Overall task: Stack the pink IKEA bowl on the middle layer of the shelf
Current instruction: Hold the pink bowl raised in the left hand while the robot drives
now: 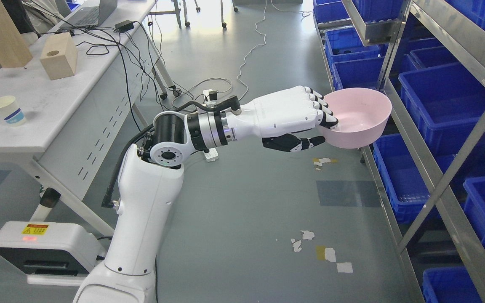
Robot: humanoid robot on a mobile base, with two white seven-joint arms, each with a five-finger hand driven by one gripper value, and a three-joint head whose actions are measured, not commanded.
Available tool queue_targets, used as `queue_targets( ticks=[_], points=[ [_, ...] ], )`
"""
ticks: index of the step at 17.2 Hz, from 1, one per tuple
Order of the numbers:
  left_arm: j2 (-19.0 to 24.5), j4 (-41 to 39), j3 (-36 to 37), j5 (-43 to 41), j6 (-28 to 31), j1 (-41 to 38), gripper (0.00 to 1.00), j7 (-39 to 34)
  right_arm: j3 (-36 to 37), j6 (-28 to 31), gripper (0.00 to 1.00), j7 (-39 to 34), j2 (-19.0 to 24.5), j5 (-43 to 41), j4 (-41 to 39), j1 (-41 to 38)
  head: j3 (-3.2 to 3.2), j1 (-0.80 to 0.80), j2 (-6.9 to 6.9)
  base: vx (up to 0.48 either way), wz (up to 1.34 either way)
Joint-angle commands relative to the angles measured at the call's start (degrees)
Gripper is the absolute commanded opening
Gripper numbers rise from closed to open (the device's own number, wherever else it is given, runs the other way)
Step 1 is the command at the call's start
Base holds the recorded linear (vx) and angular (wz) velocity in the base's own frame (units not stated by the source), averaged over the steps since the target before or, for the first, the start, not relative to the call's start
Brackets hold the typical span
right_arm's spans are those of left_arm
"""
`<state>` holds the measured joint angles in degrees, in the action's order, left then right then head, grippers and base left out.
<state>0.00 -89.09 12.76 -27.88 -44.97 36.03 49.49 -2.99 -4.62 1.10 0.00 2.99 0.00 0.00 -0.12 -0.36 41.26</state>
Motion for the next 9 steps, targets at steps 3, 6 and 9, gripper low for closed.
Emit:
queue_targets(
  ticks=[3, 6, 9],
  points=[
    [1.00, -0.03, -0.02, 0.10, -0.03, 0.00, 0.03, -0.01, 0.00, -0.04, 1.00, -0.04, -1.00, 0.00, -1.00, -0.18, 0.00, 0.00, 0.00, 0.299, 0.00],
    [1.00, -0.03, -0.02, 0.46, -0.03, 0.00, 0.03, -0.01, 0.00, -0.04, 1.00, -0.04, -1.00, 0.00, -1.00, -0.18, 0.00, 0.00, 0.00, 0.291, 0.03],
    [1.00, -0.03, -0.02, 0.46, -0.03, 0.00, 0.03, -0.01, 0.00, -0.04, 1.00, -0.04, -1.00, 0.00, -1.00, -0.18, 0.00, 0.00, 0.00, 0.279, 0.04]
  ],
)
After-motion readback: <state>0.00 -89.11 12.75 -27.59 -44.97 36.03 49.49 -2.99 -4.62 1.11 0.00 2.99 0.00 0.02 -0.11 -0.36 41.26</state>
